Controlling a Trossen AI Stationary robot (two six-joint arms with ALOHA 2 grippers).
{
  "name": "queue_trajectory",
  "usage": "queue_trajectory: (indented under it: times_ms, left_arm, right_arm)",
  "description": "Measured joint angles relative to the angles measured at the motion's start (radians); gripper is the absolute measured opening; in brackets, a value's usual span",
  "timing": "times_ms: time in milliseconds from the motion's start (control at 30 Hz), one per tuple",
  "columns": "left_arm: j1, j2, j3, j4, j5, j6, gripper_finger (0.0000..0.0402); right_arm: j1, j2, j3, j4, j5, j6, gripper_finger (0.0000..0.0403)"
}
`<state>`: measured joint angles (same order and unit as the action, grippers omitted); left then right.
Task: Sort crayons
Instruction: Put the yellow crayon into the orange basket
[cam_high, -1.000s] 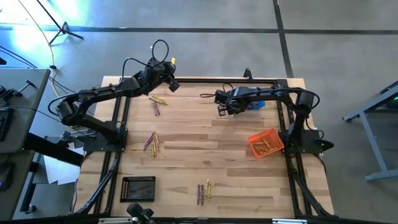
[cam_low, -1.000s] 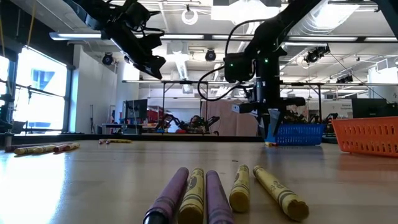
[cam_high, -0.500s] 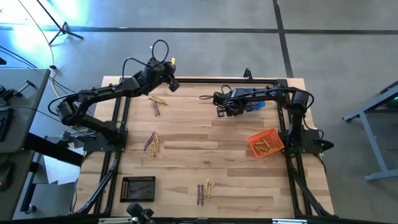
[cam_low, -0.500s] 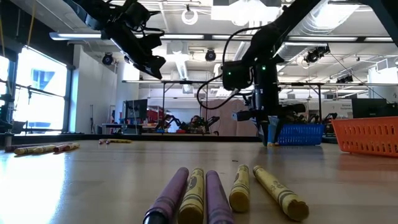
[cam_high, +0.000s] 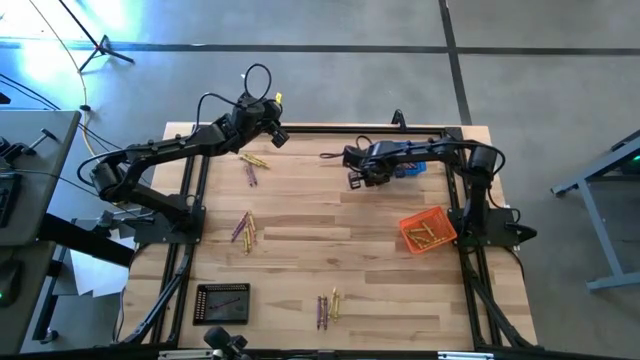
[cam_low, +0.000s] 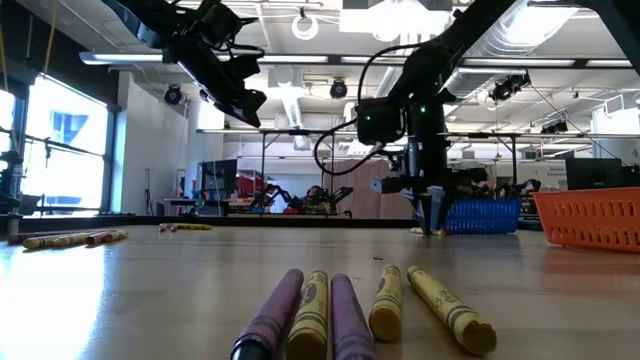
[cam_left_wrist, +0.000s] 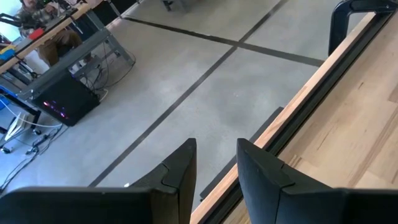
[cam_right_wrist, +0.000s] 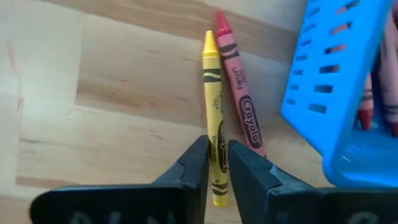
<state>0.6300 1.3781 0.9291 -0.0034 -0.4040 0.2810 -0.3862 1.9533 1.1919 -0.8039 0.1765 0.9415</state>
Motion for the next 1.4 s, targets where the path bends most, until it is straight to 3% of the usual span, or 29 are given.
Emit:
queue_trajectory:
  times_ms: [233, 533, 633, 900, 1067, 1400]
  left_arm:
    - [-0.001, 0.0, 0.0, 0.0, 0.0, -0.018, 0.0101]
    - [-0.002, 0.0, 0.0, -0.032, 0.001, -0.049, 0.0101]
    - [-0.002, 0.0, 0.0, -0.039, 0.001, -0.066, 0.0101]
    - [-0.002, -0.001, 0.0, -0.089, 0.002, -0.097, 0.0101]
    - [-0.002, -0.001, 0.0, -0.109, 0.002, -0.125, 0.0101]
    - [-0.012, -0.001, 0.0, -0.105, 0.007, -0.149, 0.0101]
  right_arm:
    - [0.011, 0.0, -0.001, 0.003, 0.014, -0.112, 0.0019]
    - [0.019, -0.009, 0.034, -0.044, 0.016, -0.313, 0.0015]
    - [0.025, -0.023, 0.067, -0.067, -0.05, -0.391, 0.0014]
    - [0.056, -0.175, 0.125, -0.083, -0.091, -0.561, 0.0014]
    - [0.116, -0.333, 0.084, -0.202, -0.088, -0.668, 0.0014]
    - [0.352, -0.702, -0.208, -0.16, -0.059, -0.326, 0.0014]
